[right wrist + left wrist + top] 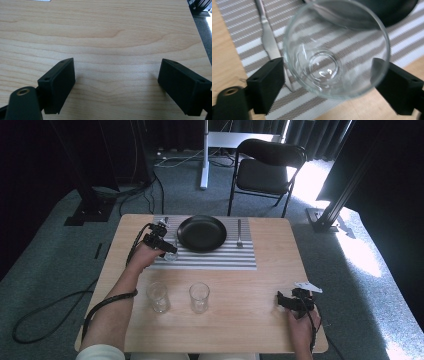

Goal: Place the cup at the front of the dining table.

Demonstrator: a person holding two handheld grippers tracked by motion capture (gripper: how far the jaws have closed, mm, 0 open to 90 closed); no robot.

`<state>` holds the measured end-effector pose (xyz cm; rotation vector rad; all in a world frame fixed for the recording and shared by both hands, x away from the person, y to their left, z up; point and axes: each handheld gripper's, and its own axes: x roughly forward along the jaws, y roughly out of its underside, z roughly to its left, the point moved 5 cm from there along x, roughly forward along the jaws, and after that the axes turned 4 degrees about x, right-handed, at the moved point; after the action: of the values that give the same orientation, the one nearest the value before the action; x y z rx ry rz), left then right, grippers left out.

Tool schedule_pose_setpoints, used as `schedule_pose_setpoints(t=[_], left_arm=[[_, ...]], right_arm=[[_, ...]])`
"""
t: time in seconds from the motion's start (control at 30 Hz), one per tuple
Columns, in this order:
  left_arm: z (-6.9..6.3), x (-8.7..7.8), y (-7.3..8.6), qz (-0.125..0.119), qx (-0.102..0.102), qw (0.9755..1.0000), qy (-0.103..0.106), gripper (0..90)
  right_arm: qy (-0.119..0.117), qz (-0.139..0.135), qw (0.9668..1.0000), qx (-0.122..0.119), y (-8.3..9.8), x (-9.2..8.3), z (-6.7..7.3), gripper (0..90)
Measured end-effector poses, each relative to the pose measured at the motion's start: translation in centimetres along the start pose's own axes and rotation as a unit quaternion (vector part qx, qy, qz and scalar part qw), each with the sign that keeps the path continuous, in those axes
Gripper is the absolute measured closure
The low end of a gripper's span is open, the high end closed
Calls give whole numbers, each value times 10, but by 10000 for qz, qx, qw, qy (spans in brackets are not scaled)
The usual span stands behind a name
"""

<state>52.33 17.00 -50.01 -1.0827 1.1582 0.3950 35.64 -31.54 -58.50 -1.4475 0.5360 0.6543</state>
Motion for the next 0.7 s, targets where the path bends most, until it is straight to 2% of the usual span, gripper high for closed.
schedule_pose_setpoints(t=[0.07,0.1,0.17,0.23,0.3,0.33,0.43,0.5,0.6,0.7], left_arm=[[0,-2,3,-48,-52,10000,15,101],[-1,-3,6,-48,-108,9999,89,101],[-1,-4,9,-75,-52,10000,-12,102],[-2,-5,13,-154,-27,9999,-17,104],[-2,-5,17,-215,155,9994,-205,104],[-2,-5,18,-240,144,9995,-167,104],[-1,-6,22,-434,140,9986,-279,104],[0,-8,25,-546,162,9974,-437,104],[0,-9,30,-663,2,9972,-333,104],[0,-8,38,-561,22,9979,-327,104]], right_arm=[[-1,1,10000,-1,0,0,0,137],[-1,2,10000,0,0,0,0,137],[-1,2,10000,0,0,0,0,137],[-1,2,10000,0,0,0,0,137],[-1,2,10000,1,0,0,0,137],[-1,2,10000,1,0,0,0,138],[-1,2,10000,0,0,0,0,137],[-1,2,10000,1,0,0,0,137],[-1,2,10000,2,0,0,0,137],[-1,1,10000,2,0,0,0,137]])
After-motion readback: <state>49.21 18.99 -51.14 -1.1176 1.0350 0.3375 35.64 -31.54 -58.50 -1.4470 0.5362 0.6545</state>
